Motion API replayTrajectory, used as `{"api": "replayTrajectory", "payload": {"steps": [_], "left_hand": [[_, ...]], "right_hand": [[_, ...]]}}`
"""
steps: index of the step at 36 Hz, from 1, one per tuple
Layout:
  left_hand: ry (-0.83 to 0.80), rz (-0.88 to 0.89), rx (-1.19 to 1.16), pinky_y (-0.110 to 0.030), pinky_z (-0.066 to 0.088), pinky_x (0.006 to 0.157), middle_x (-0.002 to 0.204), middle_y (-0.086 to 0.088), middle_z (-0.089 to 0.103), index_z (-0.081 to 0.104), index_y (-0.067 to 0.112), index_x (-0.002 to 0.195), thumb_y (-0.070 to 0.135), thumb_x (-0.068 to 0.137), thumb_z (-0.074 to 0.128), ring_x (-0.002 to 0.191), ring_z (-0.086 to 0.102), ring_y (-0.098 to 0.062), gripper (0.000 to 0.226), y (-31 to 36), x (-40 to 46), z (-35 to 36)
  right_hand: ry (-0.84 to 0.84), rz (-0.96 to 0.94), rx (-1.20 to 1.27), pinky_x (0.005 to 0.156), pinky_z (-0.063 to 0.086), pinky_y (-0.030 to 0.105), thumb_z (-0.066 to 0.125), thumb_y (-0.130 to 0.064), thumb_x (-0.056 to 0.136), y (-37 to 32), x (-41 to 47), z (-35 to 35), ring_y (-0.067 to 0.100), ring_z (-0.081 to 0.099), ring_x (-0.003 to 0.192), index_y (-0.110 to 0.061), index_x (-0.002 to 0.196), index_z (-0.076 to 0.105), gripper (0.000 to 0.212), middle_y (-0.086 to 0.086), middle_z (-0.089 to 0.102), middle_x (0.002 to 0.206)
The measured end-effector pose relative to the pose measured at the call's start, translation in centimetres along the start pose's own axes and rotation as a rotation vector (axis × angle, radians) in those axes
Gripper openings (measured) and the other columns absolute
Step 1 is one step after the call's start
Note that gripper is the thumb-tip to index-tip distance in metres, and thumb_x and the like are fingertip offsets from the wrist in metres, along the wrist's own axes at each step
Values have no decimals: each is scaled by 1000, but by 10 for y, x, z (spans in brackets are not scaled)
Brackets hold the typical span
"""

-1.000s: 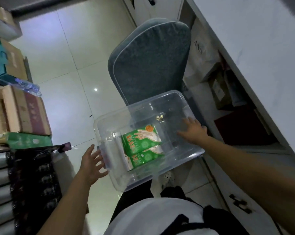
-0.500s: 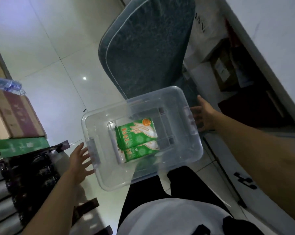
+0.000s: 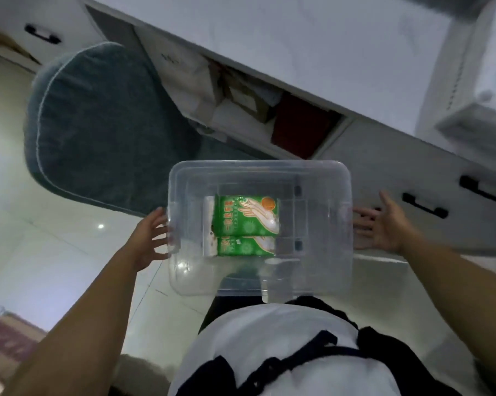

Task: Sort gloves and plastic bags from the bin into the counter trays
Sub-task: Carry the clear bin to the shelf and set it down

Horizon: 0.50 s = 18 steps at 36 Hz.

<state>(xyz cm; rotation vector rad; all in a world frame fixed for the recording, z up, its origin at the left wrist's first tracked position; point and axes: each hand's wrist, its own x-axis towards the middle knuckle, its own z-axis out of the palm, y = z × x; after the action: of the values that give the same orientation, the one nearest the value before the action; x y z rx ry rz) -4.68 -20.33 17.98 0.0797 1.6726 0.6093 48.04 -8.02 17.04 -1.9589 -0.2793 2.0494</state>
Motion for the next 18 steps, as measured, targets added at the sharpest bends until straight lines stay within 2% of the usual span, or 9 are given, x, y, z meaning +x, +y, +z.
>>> {"api": "replayTrajectory", "payload": {"steps": [2, 5, 9, 11, 14, 15, 18], "left_hand": [[-31, 34, 90, -51, 53, 78, 121, -8, 64, 63, 20, 127, 64, 87, 54, 108, 60, -32, 60, 12, 0, 36], [-95, 61, 212, -55, 49, 84, 121, -10, 64, 67, 22, 117, 66, 85, 52, 108, 60, -32, 56, 22, -5, 96], [-169, 106, 401, -53, 48, 77, 117, -9, 67, 70, 24, 111, 71, 79, 52, 107, 61, -32, 59, 28, -18, 186], [-226, 103, 482, -52, 49, 79, 108, -9, 70, 73, 25, 104, 71, 78, 52, 101, 63, -32, 57, 28, -29, 237], [-319, 70, 577, -48, 49, 77, 83, -8, 68, 77, 24, 78, 70, 80, 52, 79, 62, -30, 52, 21, -43, 325], [-342, 66, 621, -47, 49, 76, 83, -9, 67, 77, 21, 83, 71, 79, 54, 78, 61, -30, 55, 15, -49, 355], [-364, 90, 781, -42, 49, 76, 104, -15, 60, 63, 13, 117, 70, 83, 50, 87, 56, -32, 67, -3, -72, 443]], "right_hand": [[17, -33, 95, 79, 53, 61, 41, -86, 77, 25, -18, -41, 39, 60, 115, -12, 121, 66, 90, 18, 65, 127], [28, -79, 227, 93, 46, 66, 40, -86, 78, 65, -44, -104, 39, 60, 117, -13, 124, 66, 91, 17, 67, 125], [89, -133, 369, 95, 46, 62, 34, -82, 84, 124, -83, -180, 37, 60, 113, -15, 120, 68, 83, 17, 66, 125], [151, -137, 431, 97, 44, 62, 38, -79, 85, 157, -101, -215, 39, 59, 114, -14, 122, 66, 80, 17, 64, 126], [235, -121, 529, 94, 47, 61, 43, -78, 84, 210, -128, -265, 41, 59, 114, -15, 125, 63, 78, 17, 62, 127], [252, -114, 578, 94, 48, 61, 44, -80, 82, 228, -136, -280, 41, 59, 114, -15, 124, 64, 79, 16, 62, 126], [291, -108, 733, 97, 44, 65, 43, -83, 79, 281, -162, -319, 42, 57, 116, -15, 126, 62, 85, 17, 60, 128]]}}
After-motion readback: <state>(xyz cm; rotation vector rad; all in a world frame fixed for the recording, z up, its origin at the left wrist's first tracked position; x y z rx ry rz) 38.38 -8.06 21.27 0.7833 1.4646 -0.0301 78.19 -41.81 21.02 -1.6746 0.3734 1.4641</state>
